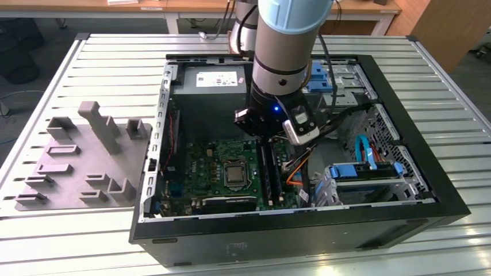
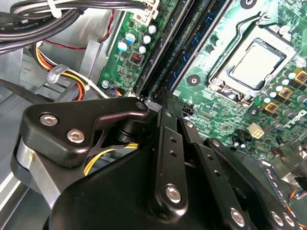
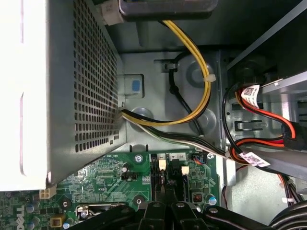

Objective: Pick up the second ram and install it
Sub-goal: 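Press down the second ram until it locks into place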

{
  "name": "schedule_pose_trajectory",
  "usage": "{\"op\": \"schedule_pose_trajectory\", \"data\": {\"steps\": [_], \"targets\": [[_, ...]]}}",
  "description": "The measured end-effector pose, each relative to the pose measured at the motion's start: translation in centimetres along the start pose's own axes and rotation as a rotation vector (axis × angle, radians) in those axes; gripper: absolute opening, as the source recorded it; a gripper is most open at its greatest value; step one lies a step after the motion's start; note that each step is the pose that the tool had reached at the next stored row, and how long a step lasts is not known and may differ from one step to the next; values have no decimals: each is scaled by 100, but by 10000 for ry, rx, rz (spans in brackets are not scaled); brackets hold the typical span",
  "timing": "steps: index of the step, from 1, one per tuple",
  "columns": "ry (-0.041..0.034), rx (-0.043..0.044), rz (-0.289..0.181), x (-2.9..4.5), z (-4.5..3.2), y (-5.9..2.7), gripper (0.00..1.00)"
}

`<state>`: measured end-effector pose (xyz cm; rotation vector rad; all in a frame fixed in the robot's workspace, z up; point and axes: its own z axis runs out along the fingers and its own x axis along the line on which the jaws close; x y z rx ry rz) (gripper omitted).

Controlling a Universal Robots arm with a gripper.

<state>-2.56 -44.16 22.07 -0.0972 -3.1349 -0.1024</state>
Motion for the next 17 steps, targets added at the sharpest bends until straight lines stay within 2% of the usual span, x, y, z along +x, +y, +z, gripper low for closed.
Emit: {"op": "schedule_pose_trajectory", "data": {"steps": [17], "targets": [[-3,-3,0,0,31,-2,11]]}}
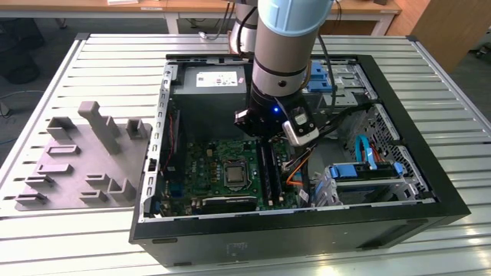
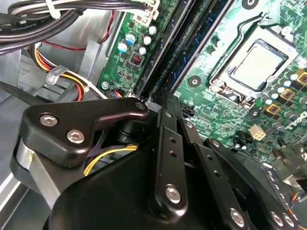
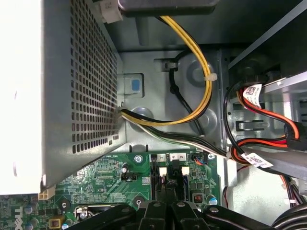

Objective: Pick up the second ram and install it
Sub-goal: 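Press down the second ram until it locks into place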

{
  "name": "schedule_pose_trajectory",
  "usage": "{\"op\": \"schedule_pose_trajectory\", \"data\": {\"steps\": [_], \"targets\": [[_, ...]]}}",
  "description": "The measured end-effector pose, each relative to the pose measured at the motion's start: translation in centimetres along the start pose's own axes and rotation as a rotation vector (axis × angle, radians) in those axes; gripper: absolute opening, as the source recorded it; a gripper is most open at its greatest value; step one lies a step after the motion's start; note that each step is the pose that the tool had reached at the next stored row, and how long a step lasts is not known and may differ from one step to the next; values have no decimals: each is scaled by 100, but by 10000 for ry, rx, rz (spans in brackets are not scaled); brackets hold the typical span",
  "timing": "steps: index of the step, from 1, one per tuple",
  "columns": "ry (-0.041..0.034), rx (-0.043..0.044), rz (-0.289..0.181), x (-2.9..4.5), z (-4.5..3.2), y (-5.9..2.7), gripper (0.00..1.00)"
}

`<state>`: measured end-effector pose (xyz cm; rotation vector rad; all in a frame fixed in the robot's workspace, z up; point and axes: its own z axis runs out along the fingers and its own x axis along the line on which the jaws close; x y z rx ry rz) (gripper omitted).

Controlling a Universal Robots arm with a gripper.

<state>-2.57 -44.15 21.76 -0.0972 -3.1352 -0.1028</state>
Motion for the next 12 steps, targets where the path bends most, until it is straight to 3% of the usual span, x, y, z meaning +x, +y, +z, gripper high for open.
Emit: {"op": "schedule_pose_trajectory", "data": {"steps": [12], "targets": [[0,0,0,0,20,-2,11]]}}
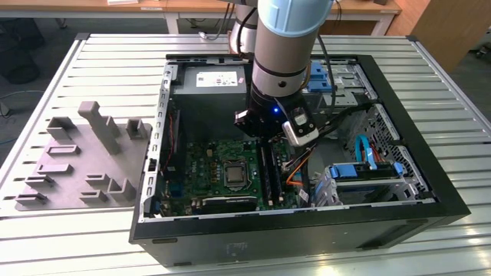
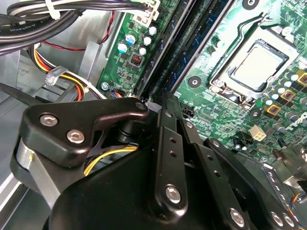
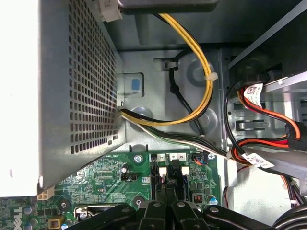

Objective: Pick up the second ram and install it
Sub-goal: 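Press down the second ram until it locks into place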

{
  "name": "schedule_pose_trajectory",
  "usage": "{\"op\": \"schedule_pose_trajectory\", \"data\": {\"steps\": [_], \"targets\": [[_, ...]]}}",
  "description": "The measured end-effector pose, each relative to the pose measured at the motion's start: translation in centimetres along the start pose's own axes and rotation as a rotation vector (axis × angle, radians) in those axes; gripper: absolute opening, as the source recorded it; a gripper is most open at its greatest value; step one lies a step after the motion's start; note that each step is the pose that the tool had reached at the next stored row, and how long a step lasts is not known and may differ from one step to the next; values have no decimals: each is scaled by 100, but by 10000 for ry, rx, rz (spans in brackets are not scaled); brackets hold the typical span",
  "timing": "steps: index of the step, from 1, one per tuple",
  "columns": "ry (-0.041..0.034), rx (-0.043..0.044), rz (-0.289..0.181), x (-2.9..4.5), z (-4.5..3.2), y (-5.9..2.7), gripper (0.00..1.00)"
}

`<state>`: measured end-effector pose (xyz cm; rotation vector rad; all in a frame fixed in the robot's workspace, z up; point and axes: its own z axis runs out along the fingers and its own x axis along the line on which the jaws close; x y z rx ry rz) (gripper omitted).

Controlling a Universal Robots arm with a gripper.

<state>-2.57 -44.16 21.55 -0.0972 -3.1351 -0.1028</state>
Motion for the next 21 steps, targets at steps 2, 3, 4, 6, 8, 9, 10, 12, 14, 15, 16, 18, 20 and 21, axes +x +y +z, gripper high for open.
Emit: {"op": "schedule_pose_trajectory", "data": {"steps": [2,3,4,6,8,9,10,12,14,15,16,18,20,21], "targets": [[0,0,0,0,2,0,11],[0,0,0,0,4,0,11],[0,0,0,0,4,0,11],[0,0,0,0,3,0,11],[-5,-11,0,0,-12,2,11],[-9,-27,0,-1,-28,5,11],[-6,-20,0,0,-58,7,11],[-2,-5,1,1,-120,9,11],[-1,-3,0,1,-168,11,11],[-1,-2,1,1,-182,12,11],[-1,-2,0,1,-186,13,11],[-1,-5,0,1,-185,13,11],[0,0,0,1,-188,8,11],[0,0,-1,0,-189,-3,11]]}}
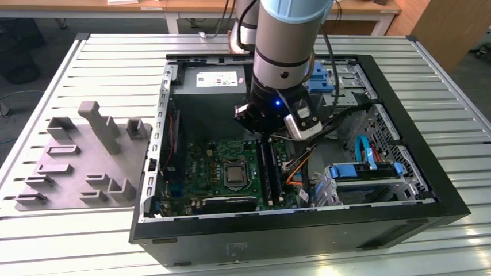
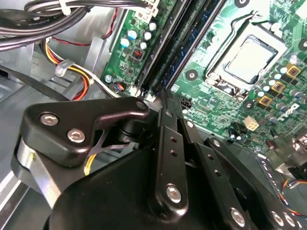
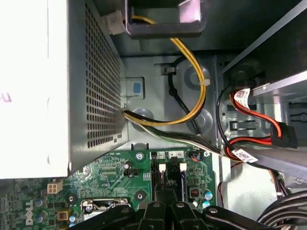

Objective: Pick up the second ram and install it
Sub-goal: 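Press down the second ram until it locks into place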

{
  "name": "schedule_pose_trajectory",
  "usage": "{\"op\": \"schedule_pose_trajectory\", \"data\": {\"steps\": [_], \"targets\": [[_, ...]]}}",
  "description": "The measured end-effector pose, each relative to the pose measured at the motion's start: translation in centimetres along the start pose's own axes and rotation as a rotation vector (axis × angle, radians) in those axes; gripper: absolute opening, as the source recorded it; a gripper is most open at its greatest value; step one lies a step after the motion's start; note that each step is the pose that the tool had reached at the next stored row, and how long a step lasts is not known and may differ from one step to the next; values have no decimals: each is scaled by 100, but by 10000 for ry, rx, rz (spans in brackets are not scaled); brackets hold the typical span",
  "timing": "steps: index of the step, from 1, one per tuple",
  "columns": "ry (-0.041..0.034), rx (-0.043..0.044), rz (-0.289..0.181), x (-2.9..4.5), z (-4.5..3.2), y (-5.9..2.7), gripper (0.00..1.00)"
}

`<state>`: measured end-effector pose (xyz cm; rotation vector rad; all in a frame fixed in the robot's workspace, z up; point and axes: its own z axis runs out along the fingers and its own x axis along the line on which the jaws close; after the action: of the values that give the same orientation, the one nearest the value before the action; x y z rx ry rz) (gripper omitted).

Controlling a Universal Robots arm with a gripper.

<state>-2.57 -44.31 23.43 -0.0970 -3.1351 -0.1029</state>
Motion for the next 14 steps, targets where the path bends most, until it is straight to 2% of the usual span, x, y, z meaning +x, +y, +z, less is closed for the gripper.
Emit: {"op": "schedule_pose_trajectory", "data": {"steps": [10,14], "targets": [[-1,-4,2,-19,-19,-311,11],[0,-4,1,-25,-25,-400,11]]}}
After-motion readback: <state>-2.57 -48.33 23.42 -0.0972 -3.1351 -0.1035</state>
